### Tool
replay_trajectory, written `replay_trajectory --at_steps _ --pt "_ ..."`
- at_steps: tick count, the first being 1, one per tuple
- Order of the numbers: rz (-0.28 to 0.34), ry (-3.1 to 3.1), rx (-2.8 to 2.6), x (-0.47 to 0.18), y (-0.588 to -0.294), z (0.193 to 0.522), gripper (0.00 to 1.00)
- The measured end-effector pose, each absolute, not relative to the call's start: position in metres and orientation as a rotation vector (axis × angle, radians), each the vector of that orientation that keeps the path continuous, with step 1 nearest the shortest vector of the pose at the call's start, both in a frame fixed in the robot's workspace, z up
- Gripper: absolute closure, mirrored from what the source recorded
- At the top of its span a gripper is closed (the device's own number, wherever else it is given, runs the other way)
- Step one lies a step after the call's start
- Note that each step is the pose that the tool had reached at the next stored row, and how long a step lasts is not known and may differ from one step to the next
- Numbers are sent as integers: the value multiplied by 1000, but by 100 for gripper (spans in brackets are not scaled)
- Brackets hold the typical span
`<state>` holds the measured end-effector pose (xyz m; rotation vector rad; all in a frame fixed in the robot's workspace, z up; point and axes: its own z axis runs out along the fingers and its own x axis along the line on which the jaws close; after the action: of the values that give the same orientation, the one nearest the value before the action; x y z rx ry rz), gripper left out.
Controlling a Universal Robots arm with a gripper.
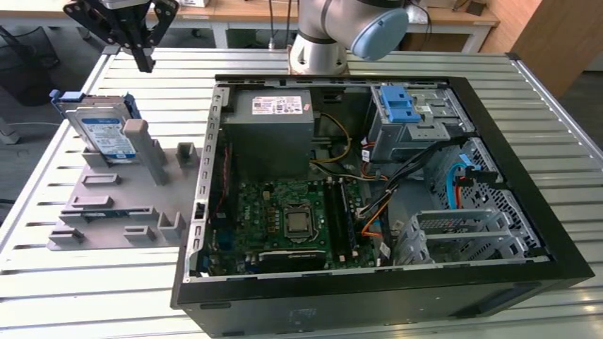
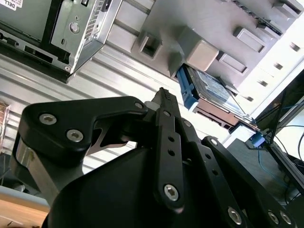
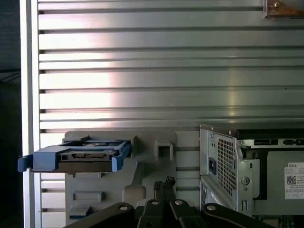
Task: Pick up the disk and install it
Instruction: 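Reach for the disk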
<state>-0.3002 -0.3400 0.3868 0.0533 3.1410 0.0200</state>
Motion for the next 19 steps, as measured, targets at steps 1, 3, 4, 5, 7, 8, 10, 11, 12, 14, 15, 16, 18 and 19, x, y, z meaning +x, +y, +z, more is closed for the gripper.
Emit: replay_trajectory --at_steps 1,3,4,5,7,8,10,11,12,14,15,16,18,19 --pt "20 3141 53 -302 -340 387 89" --pt "20 3141 53 -304 -339 387 89" --pt "20 3141 53 -306 -339 387 89" --pt "20 3141 52 -307 -338 387 89" --pt "20 3141 52 -310 -338 387 89" --pt "20 3141 52 -311 -338 386 89" --pt "20 3141 52 -314 -337 386 89" --pt "20 3141 52 -316 -337 386 89" --pt "20 3141 52 -317 -337 386 89" --pt "20 3141 52 -320 -336 386 89" --pt "20 3141 51 -321 -336 386 89" --pt "19 3141 51 -323 -336 386 89" --pt "18 3141 51 -326 -336 386 89" --pt "18 3141 51 -328 -336 386 89"
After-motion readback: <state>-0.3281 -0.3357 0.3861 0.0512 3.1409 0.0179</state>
